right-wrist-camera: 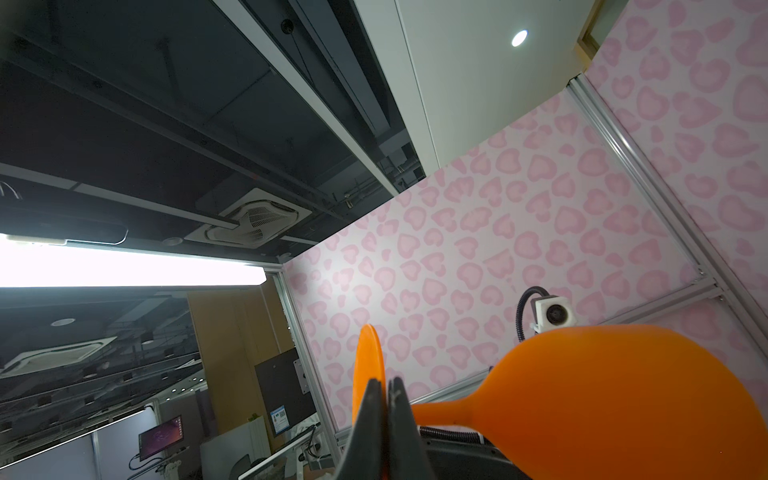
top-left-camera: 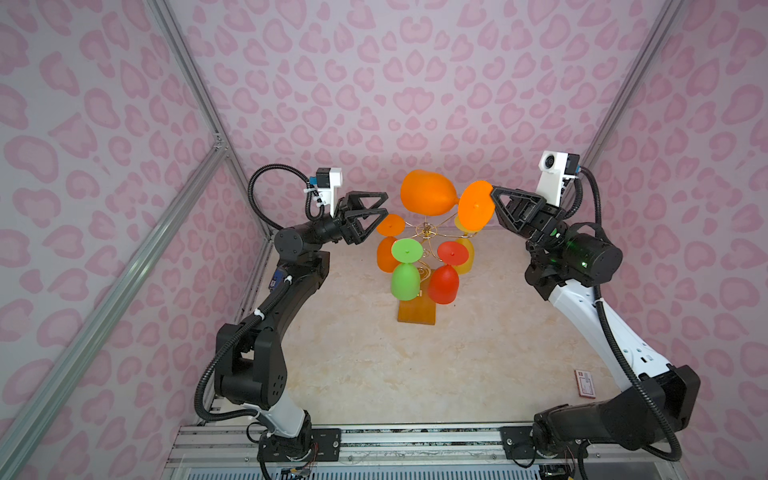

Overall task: Take the wine glass off the wine glass rack
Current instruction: 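Close the left gripper on the orange glass bowl beside the right gripper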

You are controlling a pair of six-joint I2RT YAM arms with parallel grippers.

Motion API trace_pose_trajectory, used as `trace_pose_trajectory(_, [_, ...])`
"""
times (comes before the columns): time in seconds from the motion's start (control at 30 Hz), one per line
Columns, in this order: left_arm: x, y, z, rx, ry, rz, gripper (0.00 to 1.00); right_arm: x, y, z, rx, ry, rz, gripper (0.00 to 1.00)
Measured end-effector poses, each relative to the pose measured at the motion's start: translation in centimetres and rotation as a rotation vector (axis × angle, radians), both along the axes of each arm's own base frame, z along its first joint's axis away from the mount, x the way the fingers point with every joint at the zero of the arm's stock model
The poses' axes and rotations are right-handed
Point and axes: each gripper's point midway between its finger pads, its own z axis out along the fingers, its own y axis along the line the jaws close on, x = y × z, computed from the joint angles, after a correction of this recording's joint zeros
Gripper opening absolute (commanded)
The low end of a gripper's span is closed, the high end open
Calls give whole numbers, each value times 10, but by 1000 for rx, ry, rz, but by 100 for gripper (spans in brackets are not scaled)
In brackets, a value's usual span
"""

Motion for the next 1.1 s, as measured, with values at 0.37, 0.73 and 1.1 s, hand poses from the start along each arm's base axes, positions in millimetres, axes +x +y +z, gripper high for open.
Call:
trace_pose_trajectory(0.37, [-29, -19, 2, 27, -79, -113, 76, -1, -1, 3, 53, -14, 61, 0])
trace_pose_trajectory(0.73, [-25, -25, -1, 26, -67, -129, 70, 8, 5, -13, 43, 43, 82, 0])
trace_pose_trajectory(1.1, [-25, -27, -4, 22, -54, -132, 32, 34, 16, -30, 31, 102, 87, 0])
